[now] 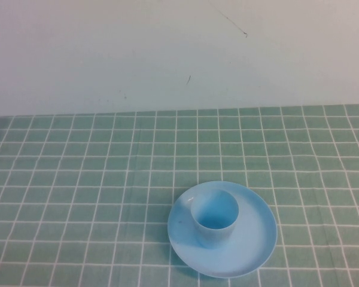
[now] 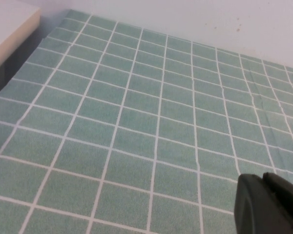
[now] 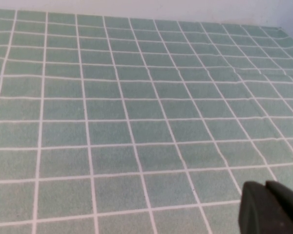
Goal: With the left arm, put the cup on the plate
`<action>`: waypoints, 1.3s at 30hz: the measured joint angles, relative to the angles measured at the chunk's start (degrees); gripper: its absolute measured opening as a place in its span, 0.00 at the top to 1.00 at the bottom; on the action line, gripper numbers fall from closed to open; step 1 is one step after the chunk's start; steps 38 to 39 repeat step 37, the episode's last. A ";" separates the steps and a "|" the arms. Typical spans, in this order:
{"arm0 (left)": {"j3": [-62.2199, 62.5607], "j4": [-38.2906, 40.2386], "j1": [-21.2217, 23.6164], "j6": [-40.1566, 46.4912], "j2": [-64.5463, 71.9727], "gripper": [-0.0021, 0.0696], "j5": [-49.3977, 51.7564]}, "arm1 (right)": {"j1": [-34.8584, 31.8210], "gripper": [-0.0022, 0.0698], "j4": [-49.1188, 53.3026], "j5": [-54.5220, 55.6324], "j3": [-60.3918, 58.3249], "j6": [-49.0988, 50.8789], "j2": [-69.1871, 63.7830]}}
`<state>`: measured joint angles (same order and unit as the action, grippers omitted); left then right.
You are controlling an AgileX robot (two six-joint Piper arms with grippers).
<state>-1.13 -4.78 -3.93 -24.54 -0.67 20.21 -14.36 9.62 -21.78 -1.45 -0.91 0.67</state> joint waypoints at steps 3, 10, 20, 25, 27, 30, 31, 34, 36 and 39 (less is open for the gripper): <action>0.00 -0.02 0.00 0.00 0.00 0.97 0.00 | 0.00 0.97 0.00 0.00 0.00 0.00 0.00; 0.00 -0.02 0.00 0.00 0.00 0.97 0.00 | 0.00 0.97 5.17 0.55 -0.04 0.00 0.00; 0.00 -0.02 0.00 0.00 0.00 0.97 0.00 | 0.00 0.97 6.95 0.75 -0.13 0.00 0.00; 0.00 0.02 0.00 0.00 0.00 0.97 0.00 | 0.00 0.97 7.47 4.42 -0.13 0.00 0.00; 0.00 0.02 0.00 0.00 0.00 0.97 0.00 | 0.00 0.97 7.55 8.17 -0.13 0.26 0.00; 0.00 0.11 0.00 0.00 0.00 0.97 0.00 | 0.00 0.97 6.85 14.79 -0.13 3.64 0.00; 0.00 0.11 0.00 0.00 0.00 0.97 0.00 | 0.00 0.97 6.73 16.94 -0.13 4.61 0.00; 0.00 0.11 0.00 0.00 0.00 0.97 0.00 | 0.00 0.97 6.73 25.30 -0.17 4.77 0.00; 0.00 0.11 0.00 0.00 0.00 0.97 0.00 | 0.00 0.97 6.73 32.57 -0.17 4.22 0.00; 0.00 0.11 0.00 0.00 0.00 0.97 0.00 | 0.00 0.97 6.73 35.80 -0.17 4.10 0.00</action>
